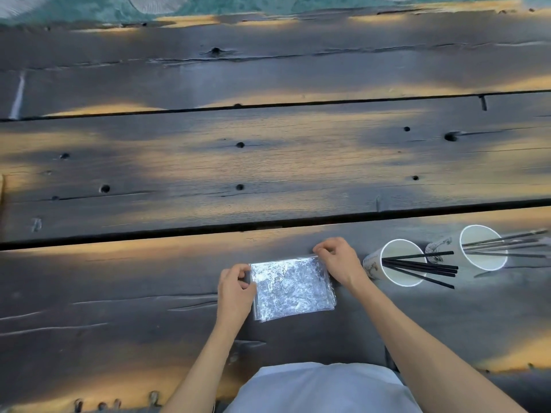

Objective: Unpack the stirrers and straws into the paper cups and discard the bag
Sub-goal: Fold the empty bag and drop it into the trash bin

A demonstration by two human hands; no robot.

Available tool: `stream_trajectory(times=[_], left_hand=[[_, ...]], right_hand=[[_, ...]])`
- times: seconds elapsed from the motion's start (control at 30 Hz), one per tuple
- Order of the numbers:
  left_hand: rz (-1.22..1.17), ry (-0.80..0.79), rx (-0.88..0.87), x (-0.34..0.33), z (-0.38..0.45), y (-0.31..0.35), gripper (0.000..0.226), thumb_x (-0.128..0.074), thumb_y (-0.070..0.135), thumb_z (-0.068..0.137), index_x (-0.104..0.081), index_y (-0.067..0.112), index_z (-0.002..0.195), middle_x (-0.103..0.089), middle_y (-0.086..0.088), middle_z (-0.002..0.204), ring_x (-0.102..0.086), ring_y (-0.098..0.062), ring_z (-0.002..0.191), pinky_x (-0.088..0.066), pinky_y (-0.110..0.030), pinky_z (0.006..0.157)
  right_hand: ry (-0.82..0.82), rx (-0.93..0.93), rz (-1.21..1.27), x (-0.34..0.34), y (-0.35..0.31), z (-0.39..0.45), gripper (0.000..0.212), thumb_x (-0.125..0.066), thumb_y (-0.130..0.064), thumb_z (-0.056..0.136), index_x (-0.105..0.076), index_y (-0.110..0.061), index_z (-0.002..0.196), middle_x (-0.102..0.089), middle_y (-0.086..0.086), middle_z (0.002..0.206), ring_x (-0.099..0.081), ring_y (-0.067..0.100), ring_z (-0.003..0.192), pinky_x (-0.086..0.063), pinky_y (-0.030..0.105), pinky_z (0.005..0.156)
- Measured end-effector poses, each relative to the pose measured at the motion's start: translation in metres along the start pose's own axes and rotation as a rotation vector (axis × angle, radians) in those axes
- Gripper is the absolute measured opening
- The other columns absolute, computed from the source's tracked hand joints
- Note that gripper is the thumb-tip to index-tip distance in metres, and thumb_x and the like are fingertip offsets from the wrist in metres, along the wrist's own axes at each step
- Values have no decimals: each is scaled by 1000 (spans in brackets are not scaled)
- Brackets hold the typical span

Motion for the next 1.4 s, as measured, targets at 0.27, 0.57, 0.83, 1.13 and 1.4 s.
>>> stream_trajectory(times=[0.27, 0.57, 0.83, 1.13, 1.4], left_hand=[[-341, -206, 326, -37, -22, -4, 21, -50, -2, 92, -61, 5, 108, -70, -20, 90, -65, -21, 70, -54, -28, 64], [-343, -69, 391, -27, -20, -6, 14, -54, -2, 89, -63, 6, 97, -67, -17, 77, -61, -23, 63, -50, -32, 55], [-11, 75, 354, -18, -36, -12, 18, -68, 17, 84, -53, 17, 76, -60, -1, 75, -54, -25, 81, -42, -33, 68], [-538, -124, 462, -39, -64, -26, 11, -63, 8, 92, -68, 18, 90, -74, -5, 95, -69, -25, 89, -57, -45, 88], [-919, 20, 483, -45, -119, -37, 11, -63, 6, 94, -53, 10, 97, -61, -9, 77, -47, -20, 66, -41, -27, 51]], right_hand=[[-288, -259, 257, -55, 5, -36, 17, -45, -4, 89, -59, -12, 90, -63, 8, 82, -56, 21, 66, -42, 27, 57], [7, -309, 154, -35, 32, -37, 24, -40, -5, 89, -61, -12, 96, -67, 9, 88, -58, 21, 67, -45, 24, 53], [111, -317, -81, -26, 50, -49, 13, -45, -6, 85, -53, -8, 96, -59, 15, 102, -54, 30, 85, -41, 34, 68], [43, -365, 17, -27, 54, -67, 13, -50, -9, 84, -46, -12, 72, -57, 5, 74, -56, 27, 73, -43, 34, 64], [-237, -320, 242, -27, 62, -82, 54, -61, -34, 92, -46, 9, 120, -51, 2, 89, -60, 24, 72, -47, 31, 65]])
Point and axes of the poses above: each hand's wrist, its own z-axis towards the middle knuckle, its own x-axis out of the back of the hand, y = z × x, the point moved 4 cm from there along z, towards the middle knuckle
